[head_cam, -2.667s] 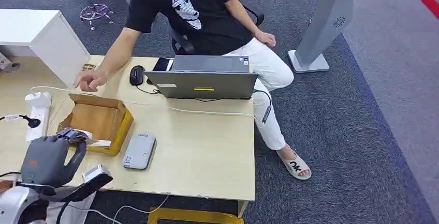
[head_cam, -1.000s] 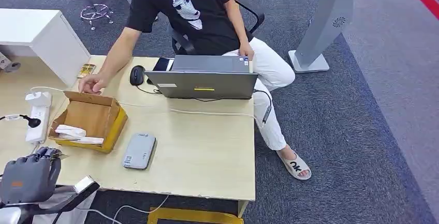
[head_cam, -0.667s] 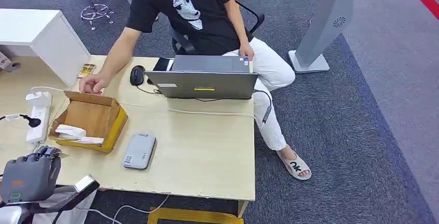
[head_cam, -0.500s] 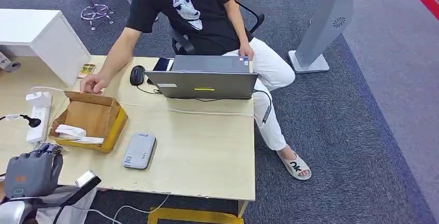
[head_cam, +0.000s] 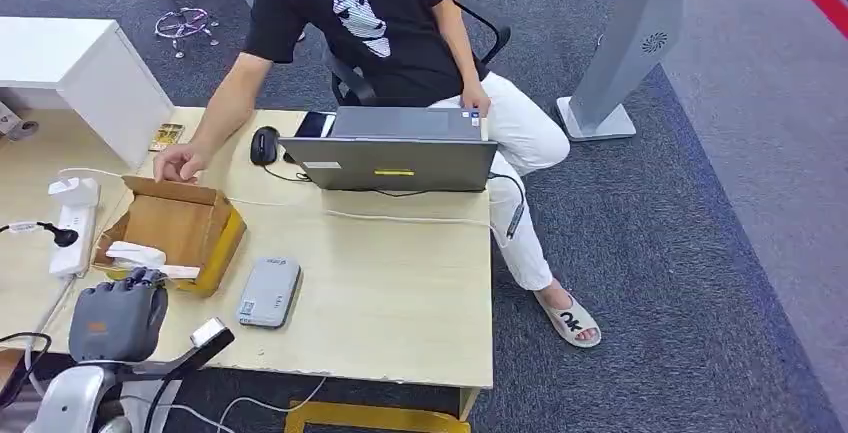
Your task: Pass the card to the sensor for recognition and then transmit it.
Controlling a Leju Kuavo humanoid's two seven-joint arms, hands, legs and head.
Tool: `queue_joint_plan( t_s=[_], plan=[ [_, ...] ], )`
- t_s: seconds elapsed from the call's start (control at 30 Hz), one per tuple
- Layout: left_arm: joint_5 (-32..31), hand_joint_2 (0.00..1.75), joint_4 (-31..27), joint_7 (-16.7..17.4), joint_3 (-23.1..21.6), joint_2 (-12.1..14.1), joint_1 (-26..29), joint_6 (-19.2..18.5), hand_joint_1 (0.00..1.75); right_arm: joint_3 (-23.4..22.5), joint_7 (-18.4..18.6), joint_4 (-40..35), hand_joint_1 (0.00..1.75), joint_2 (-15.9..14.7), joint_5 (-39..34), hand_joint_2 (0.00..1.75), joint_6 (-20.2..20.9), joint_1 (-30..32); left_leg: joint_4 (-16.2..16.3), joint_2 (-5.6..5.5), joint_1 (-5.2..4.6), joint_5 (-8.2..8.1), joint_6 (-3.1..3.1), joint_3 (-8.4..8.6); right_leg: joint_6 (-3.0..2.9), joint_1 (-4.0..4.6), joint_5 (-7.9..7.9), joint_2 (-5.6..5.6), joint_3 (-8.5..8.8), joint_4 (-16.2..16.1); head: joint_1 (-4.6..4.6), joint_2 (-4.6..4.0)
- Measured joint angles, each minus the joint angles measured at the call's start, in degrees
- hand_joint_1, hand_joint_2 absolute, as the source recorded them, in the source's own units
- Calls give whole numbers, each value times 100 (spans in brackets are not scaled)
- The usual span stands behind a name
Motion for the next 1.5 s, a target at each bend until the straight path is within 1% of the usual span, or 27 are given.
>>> queue_joint_plan(
  t_s=[0.17, 0.37, 0.6, 0.77, 0.93, 1.1, 1.23, 1.5],
  plan=[
    [50, 175, 33, 7, -151, 35, -63, 35, 175, 0, -2, 48, 0, -24, 4, 175, -4, -15, 0, 0, 0, 0, 0, 0, 0, 0, 0, 0, -1, 0, 0, 0],
    [55, 175, 48, 28, -480, 74, -226, 66, 175, 2, -7, 94, 0, -42, 7, 175, -22, -34, 0, 0, 0, 0, 0, 1, 0, 0, 1, 0, 1, 0, 0, 0],
    [31, 175, 98, 111, -664, 85, -339, 61, 175, 4, -7, 111, 0, -48, 17, 175, -22, -42, 1, 0, 0, 0, 0, 0, 1, 0, 1, 1, 0, 0, 0, 0],
    [63, 175, 236, 179, -800, 96, -493, 39, 175, 28, -7, 133, 0, -61, 92, 175, -20, -64, 1, 0, 0, 0, 0, 0, 0, 0, 1, 0, 0, 0, -2, 0],
    [31, 175, 413, 225, -1005, 96, -533, 39, 175, 50, 2, 142, 0, -70, 92, 175, -22, -64, 1, 0, 0, 0, 0, 0, 1, 0, 1, 1, 0, 0, 0, 0],
    [99, 175, 577, 293, -1095, 96, -549, 4, 175, 55, 17, 149, 0, -74, 94, 175, -20, -63, 1, 0, 0, 0, 0, 0, 1, 0, 1, 1, -1, 0, 0, 0],
    [229, 175, 765, 293, -1123, 63, -613, -65, 175, 59, 26, 149, 0, -76, 94, 175, -13, -65, 1, 0, 0, 0, 0, 0, 1, 0, 1, 1, 0, 0, 0, 0],
    [247, 175, 990, 293, -1191, 22, -639, -72, 175, 61, 13, 149, 0, -76, 94, 175, -11, -67, 1, 1, 0, 0, 0, 0, 1, 0, 1, 2, -1, 0, -2, 0]
  ],
)
